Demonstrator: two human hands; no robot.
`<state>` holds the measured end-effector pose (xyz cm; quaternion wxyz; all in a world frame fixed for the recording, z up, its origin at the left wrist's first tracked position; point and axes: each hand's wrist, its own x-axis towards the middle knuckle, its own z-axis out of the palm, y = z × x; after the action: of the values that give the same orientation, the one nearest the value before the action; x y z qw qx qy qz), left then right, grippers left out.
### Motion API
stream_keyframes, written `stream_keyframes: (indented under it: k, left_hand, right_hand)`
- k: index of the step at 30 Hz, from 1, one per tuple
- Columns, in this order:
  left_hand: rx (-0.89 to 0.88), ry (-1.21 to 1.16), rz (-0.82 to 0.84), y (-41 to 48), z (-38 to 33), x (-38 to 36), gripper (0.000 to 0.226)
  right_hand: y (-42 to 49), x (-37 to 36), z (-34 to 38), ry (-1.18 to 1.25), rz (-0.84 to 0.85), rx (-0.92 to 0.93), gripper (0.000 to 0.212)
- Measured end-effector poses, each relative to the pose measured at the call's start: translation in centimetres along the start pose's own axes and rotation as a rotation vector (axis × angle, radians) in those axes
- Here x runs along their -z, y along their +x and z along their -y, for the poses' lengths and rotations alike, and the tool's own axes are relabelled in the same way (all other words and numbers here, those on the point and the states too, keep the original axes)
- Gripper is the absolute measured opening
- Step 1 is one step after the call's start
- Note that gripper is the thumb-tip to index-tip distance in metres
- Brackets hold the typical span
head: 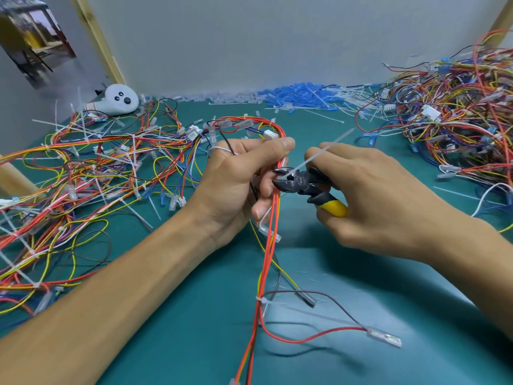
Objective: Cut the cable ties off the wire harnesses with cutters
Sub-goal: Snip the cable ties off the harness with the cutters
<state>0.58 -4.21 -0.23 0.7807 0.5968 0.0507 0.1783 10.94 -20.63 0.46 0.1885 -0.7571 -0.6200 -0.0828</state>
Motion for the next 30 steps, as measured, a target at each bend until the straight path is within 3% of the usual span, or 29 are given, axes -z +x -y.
stream_keyframes:
  k: [4, 18, 30]
  left_hand:
    - [0.005, 0.010, 0.002, 0.0, 0.1, 0.1, 0.046]
    - [0.013, 0.040, -0.004, 0.1, 0.2, 0.3, 0.043]
    - [-0.004, 0.076, -0.047, 0.3, 0.6, 0.5, 0.045]
  right_hand:
    - [0.0, -0.2, -0.2, -0.046, 0.008, 0.001, 0.010]
    - [0.1, 0.1, 0.4, -0.126, -0.035, 0.026, 0.026]
    - [0.0, -0.1, 0.7, -0.113, -0.024, -0.019, 0.016]
